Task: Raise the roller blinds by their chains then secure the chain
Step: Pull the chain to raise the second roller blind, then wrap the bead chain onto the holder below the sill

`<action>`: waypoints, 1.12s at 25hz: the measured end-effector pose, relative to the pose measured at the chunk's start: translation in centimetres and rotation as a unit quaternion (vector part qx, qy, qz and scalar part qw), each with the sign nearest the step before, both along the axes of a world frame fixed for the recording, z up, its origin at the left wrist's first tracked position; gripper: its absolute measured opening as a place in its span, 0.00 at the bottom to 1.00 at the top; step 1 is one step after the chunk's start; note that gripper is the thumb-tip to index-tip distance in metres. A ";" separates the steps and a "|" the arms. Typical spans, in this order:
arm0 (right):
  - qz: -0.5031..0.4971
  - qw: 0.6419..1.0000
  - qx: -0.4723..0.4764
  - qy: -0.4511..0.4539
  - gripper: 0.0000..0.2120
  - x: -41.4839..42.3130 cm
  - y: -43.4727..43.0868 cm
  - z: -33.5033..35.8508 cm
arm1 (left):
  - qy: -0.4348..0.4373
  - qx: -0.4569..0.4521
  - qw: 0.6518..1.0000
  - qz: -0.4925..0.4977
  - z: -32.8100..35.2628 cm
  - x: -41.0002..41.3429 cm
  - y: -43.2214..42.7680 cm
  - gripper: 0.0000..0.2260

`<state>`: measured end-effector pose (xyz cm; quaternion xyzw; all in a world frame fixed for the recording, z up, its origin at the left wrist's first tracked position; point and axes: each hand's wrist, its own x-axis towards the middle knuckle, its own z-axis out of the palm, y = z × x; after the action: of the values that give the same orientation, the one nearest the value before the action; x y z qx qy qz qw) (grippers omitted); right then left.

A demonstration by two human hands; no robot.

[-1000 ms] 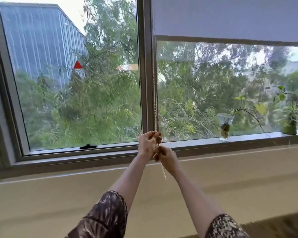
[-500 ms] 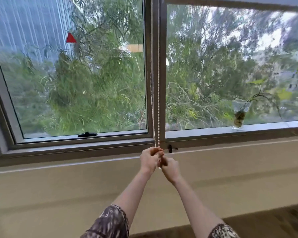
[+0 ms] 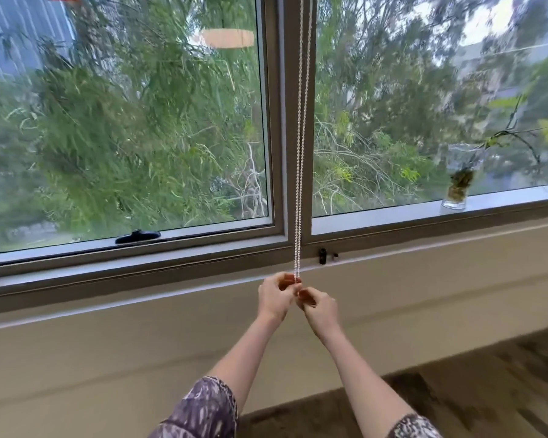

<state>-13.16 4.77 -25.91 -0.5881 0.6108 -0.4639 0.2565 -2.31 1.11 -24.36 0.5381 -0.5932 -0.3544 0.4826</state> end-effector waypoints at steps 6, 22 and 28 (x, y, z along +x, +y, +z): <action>-0.021 1.000 0.013 -0.011 0.14 -0.1 -3.3 -1.5 | 0.004 0.000 1.000 0.005 -1.5 -0.7 -3.7 0.04; -0.011 0.982 -0.014 -0.187 0.07 -7.8 -18.1 -1.8 | 0.095 0.047 0.986 0.129 -4.2 -6.8 -15.1 0.04; -0.033 0.999 0.022 0.010 0.07 -14.6 -25.0 -3.2 | 0.107 0.032 0.983 0.147 -4.9 -8.8 -18.8 0.01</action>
<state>-27.79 -20.26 -29.08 -0.5663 0.6423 -0.4531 0.2478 -11.09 -17.67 -29.30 0.5938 -0.4407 -0.3539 0.5727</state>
